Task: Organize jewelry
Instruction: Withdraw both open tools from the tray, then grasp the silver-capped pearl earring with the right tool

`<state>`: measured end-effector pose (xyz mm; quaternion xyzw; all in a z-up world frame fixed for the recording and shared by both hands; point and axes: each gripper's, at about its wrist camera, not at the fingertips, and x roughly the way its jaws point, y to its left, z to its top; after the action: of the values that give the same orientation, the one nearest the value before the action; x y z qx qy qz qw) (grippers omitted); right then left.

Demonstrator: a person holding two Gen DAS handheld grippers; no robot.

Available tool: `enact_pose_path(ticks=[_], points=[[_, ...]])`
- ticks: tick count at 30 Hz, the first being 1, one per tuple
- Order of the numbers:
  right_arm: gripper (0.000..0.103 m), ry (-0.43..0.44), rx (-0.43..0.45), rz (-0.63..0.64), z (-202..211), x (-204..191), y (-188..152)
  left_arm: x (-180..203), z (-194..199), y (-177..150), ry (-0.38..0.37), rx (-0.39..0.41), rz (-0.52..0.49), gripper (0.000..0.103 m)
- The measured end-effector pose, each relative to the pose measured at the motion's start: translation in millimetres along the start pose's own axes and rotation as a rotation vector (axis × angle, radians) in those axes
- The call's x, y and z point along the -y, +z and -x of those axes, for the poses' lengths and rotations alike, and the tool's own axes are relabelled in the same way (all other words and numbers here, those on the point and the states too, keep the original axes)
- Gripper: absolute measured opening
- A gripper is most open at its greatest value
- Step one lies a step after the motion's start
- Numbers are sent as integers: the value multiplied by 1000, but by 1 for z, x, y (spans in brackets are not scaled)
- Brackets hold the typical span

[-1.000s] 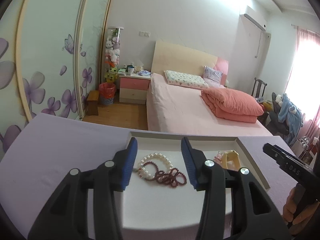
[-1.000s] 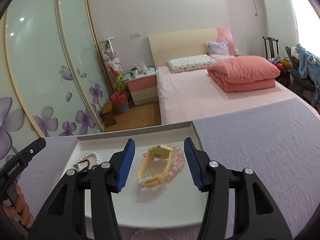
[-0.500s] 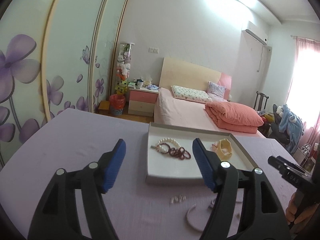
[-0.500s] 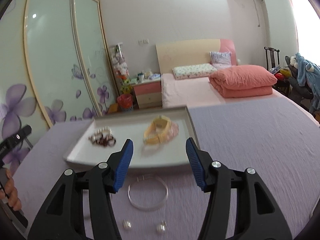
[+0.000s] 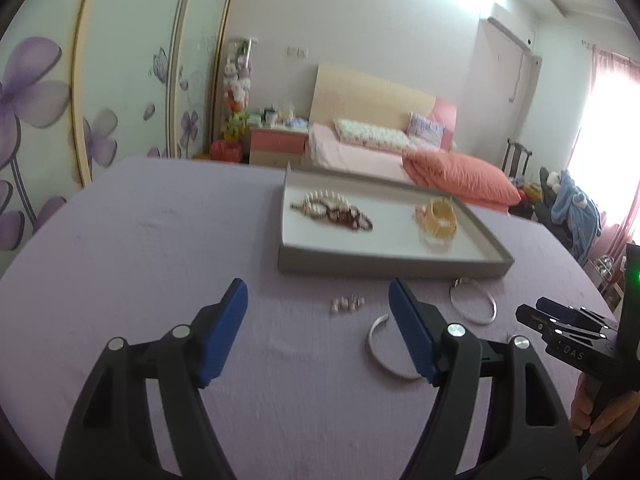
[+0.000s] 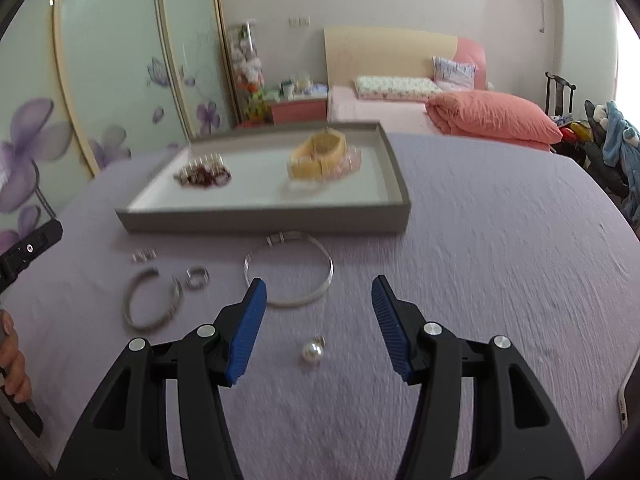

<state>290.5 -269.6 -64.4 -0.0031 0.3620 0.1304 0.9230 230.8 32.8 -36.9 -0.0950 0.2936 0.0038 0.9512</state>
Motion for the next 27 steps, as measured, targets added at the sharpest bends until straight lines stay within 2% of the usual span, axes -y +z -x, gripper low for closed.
enact_pose_path(ticks=[4, 8, 17, 24, 27], points=[[54, -18, -69, 9, -7, 0, -11, -1, -7, -9, -2, -51, -8, 72], [44, -7, -113, 5, -12, 1, -16, 3, -14, -16, 6, -102, -30, 72], [31, -19, -134, 40, -14, -4, -19, 6, -24, -26, 15, -155, -49, 75], [26, -28, -135, 64, -14, -10, -18, 10, -26, -28, 9, -165, -55, 75], [17, -21, -135, 77, -14, -13, -17, 14, -28, -28, 6, -174, -65, 76]])
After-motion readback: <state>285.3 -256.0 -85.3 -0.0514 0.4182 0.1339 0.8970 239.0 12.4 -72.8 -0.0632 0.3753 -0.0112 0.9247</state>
